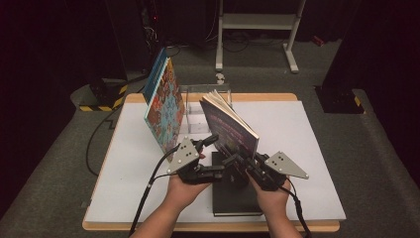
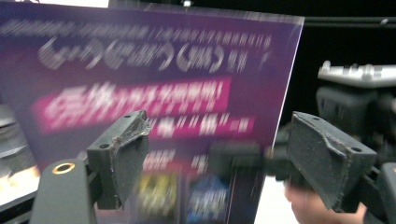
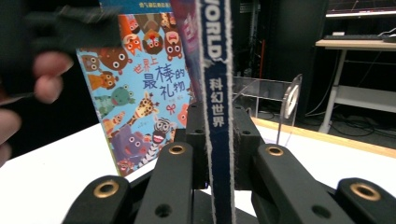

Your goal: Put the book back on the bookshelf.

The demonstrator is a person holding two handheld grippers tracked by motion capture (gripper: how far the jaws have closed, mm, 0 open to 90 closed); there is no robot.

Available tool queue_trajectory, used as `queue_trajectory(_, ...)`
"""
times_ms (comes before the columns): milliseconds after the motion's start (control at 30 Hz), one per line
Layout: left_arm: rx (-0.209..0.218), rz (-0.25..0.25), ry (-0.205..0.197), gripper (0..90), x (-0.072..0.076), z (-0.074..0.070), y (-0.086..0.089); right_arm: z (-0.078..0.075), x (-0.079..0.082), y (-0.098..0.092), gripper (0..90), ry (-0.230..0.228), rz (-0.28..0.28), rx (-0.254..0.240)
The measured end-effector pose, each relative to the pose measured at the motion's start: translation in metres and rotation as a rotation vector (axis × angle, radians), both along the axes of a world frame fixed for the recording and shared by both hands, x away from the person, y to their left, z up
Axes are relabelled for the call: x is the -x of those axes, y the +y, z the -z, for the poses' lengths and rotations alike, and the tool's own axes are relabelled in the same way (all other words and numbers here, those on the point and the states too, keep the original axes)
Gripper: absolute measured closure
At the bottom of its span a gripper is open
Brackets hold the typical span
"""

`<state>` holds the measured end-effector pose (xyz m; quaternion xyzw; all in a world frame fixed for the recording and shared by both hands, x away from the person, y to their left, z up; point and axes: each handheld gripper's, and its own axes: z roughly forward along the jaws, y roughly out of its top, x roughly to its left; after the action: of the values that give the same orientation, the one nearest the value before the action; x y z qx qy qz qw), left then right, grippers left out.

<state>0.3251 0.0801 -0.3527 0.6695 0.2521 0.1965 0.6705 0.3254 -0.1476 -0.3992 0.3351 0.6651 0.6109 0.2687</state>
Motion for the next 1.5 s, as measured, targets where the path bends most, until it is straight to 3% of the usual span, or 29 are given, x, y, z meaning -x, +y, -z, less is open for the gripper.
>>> queue_trajectory(167,0.014,0.006,0.026,19.3,-0.011,-0.002,-0.01,0.002,0.004,0.004,74.8,0.001,-0.027,0.009)
queue_trajectory(267,0.018,0.001,0.032,19.4,-0.012,-0.001,-0.01,0.013,0.01,-0.002,65.8,0.045,-0.065,0.015)
queue_trajectory(400,0.026,0.008,0.045,19.1,-0.015,0.0,-0.009,0.031,0.022,-0.015,70.2,0.068,-0.06,0.04)
queue_trajectory(467,0.023,0.043,0.08,20.2,-0.015,0.0,-0.009,0.037,0.024,-0.02,73.2,0.084,-0.056,0.028)
queue_trajectory(500,0.029,0.088,0.09,19.9,-0.013,0.0,-0.01,0.038,0.024,-0.021,74.8,0.09,-0.054,0.024)
queue_trajectory(567,0.009,0.104,0.064,18.4,-0.007,0.001,-0.013,0.041,0.024,-0.021,75.0,0.093,-0.056,0.016)
queue_trajectory(633,-0.019,0.087,0.043,16.9,0.0,0.003,-0.018,0.041,0.024,-0.02,74.9,0.09,-0.062,0.026)
queue_trajectory(700,-0.021,0.069,0.049,15.8,0.001,0.003,-0.022,0.041,0.024,-0.018,74.2,0.087,-0.07,0.023)
queue_trajectory(1000,-0.075,-0.083,0.028,16.7,0.007,0.005,-0.035,0.044,0.028,-0.006,62.2,0.087,-0.141,0.023)
queue_trajectory(1267,-0.123,-0.142,0.026,34.7,0.004,0.012,-0.031,0.048,0.031,0.005,59.6,0.097,-0.197,0.055)
queue_trajectory(1500,-0.152,-0.157,0.007,42.4,0.005,0.014,-0.027,0.049,0.034,-0.013,58.7,0.085,-0.178,0.032)
